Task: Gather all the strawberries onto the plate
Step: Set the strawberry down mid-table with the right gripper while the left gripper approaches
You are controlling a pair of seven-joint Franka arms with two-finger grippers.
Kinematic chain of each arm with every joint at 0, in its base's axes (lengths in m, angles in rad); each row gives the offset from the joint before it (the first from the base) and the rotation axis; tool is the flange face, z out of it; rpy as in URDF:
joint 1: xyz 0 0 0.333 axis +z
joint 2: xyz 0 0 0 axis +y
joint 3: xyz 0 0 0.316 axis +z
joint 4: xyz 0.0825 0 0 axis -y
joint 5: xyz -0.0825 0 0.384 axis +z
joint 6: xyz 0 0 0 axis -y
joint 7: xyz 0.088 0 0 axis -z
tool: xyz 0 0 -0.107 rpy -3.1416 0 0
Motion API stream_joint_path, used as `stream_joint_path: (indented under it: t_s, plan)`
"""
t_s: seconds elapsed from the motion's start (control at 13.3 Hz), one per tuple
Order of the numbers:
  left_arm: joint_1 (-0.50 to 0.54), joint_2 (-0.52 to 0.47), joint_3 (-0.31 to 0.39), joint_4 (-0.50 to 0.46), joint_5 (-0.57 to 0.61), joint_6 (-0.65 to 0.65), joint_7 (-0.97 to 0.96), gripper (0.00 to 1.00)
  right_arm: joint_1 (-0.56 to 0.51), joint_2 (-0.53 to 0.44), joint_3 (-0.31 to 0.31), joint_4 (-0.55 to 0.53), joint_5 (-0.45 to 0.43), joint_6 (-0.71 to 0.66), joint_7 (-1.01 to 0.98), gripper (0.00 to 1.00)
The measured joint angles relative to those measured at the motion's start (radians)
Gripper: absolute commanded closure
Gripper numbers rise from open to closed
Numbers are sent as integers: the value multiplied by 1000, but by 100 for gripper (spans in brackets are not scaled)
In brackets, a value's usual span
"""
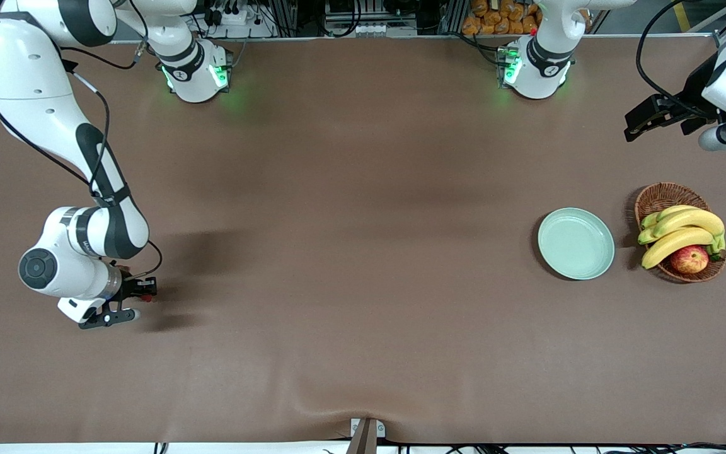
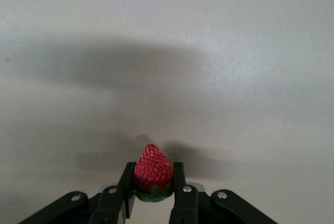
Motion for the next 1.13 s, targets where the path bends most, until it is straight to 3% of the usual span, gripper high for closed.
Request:
stream_joint_path:
  t_s: [0.3,0.53,0.68,0.83,1.13]
  plan:
    - [0,0,0,-3,0,10,0,0,56,-84,39,9,0,-37,-6,100]
    - [0,1,0,-5,0,21,0,0,109,-104,129,10,6,-41,6,100]
    - [0,6,0,-6,0,29,0,0,122,-104,204,14,62,-39,44,100]
    - [0,13,0,-6,0,40,0,0,172,-104,234,33,117,-39,122,100]
    - [-4,29,-2,-6,0,64,0,0,358,-72,241,87,131,-17,435,100]
